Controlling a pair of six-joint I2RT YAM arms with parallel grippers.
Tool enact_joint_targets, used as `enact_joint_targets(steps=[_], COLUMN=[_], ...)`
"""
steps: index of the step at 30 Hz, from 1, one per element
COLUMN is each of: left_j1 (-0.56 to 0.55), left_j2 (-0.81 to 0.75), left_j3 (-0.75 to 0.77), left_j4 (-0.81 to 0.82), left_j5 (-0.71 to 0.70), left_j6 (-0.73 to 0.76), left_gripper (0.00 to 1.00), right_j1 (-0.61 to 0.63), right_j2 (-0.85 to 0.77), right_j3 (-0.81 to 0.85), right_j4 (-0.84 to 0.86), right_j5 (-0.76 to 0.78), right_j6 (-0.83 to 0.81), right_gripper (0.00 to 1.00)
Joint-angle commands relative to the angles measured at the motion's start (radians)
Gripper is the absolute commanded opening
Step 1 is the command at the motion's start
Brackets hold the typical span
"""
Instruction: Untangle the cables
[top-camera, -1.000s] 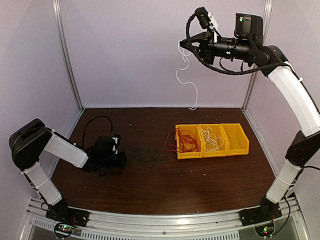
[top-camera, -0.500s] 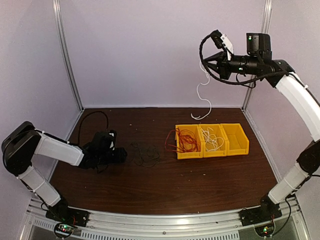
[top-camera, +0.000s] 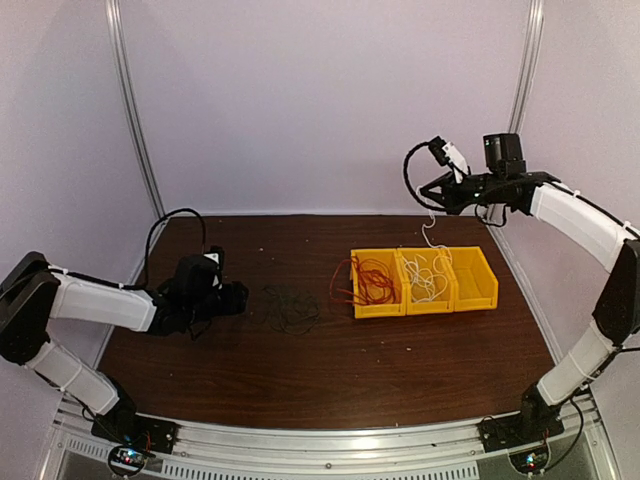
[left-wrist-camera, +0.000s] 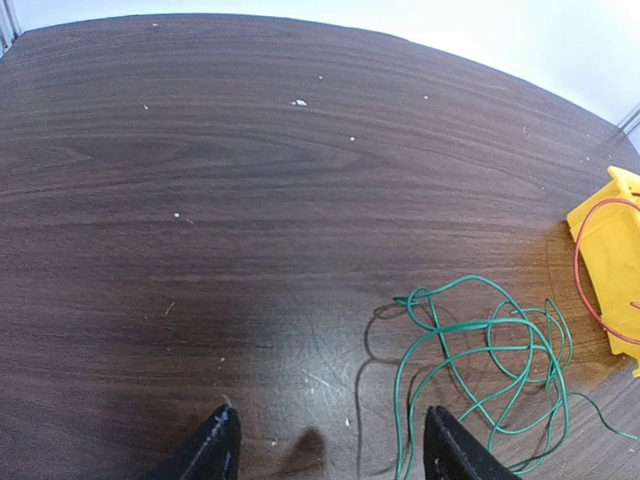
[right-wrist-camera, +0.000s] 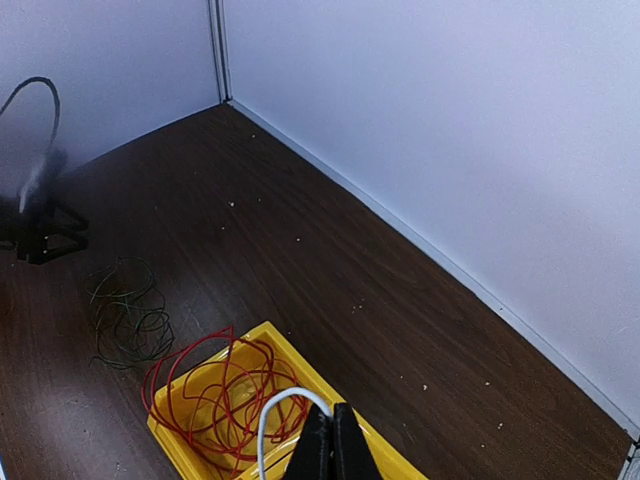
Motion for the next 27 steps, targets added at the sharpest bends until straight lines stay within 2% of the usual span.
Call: enact_joint_targets(steps=[1,10,18,27], left_j1=[0.008,0.008,0.008,0.008], left_j2=[0.017,0.052,0.048,0.045], left_j3=[0.011,0.024,0.012,0.001], left_j4=[0.018,0.043,0.051,0.059], left_j5=[-0.02,-0.007,-0.002,-0.007], left_j6=[0.018,0.017,0.017,0.02], left_gripper=[0.64,0.64,0.64,0.64], right_j1=[-0.002,-0.002,-0.007,-0.004], right_j2=[0.026,0.031,0.138,0.254], right_j3=[-0.045,-0.072,-0.176,-0.193], right_j4=[0.073,0.094,0.118,0.095], right_j5=[-0.06,-0.05,0.044,0.193], right_j6=[0.018,0.025,-0.023,-0.076], right_gripper=[0.0,0.0,0.0,0.0])
